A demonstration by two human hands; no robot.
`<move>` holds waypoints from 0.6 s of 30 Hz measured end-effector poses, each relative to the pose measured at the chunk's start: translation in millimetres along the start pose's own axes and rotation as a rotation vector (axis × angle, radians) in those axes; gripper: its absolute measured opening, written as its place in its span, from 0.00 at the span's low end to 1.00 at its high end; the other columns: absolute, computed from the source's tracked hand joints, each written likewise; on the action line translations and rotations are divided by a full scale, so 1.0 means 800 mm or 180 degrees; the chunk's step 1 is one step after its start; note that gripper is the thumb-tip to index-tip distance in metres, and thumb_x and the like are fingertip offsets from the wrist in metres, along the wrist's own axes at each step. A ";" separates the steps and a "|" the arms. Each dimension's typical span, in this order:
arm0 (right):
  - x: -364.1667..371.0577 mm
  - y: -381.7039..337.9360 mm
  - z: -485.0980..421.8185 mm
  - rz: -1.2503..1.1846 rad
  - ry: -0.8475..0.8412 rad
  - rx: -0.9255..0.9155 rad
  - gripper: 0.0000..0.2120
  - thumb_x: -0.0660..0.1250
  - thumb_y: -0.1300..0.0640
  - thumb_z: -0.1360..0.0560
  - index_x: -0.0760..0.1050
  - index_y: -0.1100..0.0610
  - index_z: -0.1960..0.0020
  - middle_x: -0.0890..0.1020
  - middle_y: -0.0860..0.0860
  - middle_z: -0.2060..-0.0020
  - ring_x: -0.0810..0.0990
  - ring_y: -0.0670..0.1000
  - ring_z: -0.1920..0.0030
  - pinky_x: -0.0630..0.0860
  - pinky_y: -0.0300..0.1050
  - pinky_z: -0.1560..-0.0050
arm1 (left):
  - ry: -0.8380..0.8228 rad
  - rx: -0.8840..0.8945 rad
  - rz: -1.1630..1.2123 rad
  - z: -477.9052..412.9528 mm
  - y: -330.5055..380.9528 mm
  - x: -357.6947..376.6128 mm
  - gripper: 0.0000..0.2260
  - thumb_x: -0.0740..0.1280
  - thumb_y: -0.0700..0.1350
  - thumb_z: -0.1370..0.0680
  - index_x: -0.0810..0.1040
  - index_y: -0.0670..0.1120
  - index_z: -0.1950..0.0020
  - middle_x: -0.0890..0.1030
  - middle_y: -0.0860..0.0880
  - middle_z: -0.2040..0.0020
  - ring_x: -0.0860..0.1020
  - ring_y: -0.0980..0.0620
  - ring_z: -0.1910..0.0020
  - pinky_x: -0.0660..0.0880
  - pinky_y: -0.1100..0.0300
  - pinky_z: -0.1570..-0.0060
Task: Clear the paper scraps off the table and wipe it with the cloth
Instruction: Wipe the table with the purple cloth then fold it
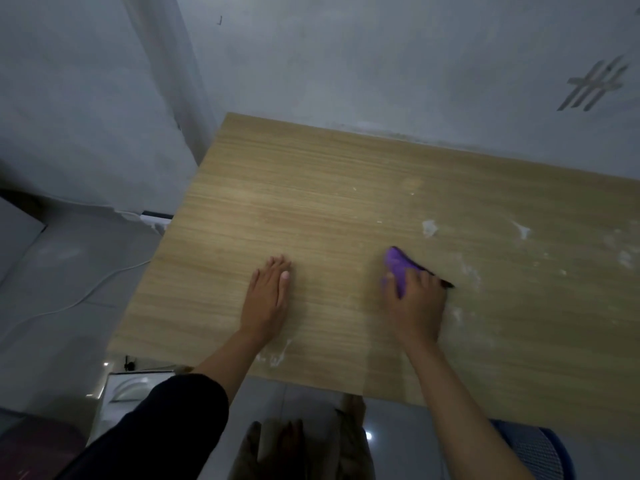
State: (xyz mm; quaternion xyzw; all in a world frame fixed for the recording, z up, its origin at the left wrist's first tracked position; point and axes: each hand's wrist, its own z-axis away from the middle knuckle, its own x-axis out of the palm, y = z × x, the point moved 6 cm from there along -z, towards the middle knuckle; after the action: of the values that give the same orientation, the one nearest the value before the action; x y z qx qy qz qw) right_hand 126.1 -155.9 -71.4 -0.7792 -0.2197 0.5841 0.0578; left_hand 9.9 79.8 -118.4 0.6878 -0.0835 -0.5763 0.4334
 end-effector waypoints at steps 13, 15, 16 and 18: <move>0.009 0.066 0.051 -0.0352 -0.0636 0.0145 0.22 0.57 0.44 0.26 0.73 0.60 0.42 0.74 0.59 0.36 0.71 0.60 0.35 0.68 0.59 0.35 | -0.0097 -0.0011 0.0163 0.019 -0.003 -0.004 0.19 0.48 0.47 0.18 0.65 0.45 0.29 0.63 0.48 0.26 0.55 0.53 0.25 0.49 0.54 0.26; -0.003 0.071 0.043 -0.0321 -0.0545 0.0340 0.24 0.54 0.43 0.26 0.74 0.62 0.46 0.77 0.61 0.41 0.73 0.62 0.39 0.70 0.59 0.39 | -0.0063 0.0008 0.0165 0.022 -0.004 -0.005 0.22 0.46 0.49 0.20 0.65 0.45 0.29 0.64 0.48 0.26 0.56 0.53 0.25 0.49 0.53 0.26; -0.006 0.059 0.043 -0.0330 -0.0494 0.0309 0.24 0.54 0.43 0.26 0.74 0.62 0.48 0.78 0.61 0.45 0.75 0.62 0.43 0.72 0.57 0.43 | -0.0047 0.0008 0.0178 0.023 -0.003 -0.005 0.23 0.46 0.50 0.20 0.65 0.44 0.29 0.64 0.48 0.26 0.56 0.53 0.25 0.49 0.53 0.26; -0.005 0.004 0.057 -0.0361 -0.0400 -0.0146 0.20 0.56 0.44 0.27 0.75 0.60 0.51 0.80 0.59 0.51 0.76 0.61 0.49 0.72 0.54 0.49 | 0.0044 -0.0037 0.0294 0.024 0.000 -0.006 0.24 0.45 0.51 0.21 0.66 0.44 0.30 0.65 0.47 0.27 0.57 0.52 0.26 0.50 0.53 0.26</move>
State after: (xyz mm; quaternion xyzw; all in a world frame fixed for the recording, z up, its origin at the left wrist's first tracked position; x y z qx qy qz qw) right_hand 83.3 -167.8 -82.7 -0.7285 -0.2799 0.6225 0.0591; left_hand -8.1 73.0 -114.3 0.6846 -0.1089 -0.5514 0.4641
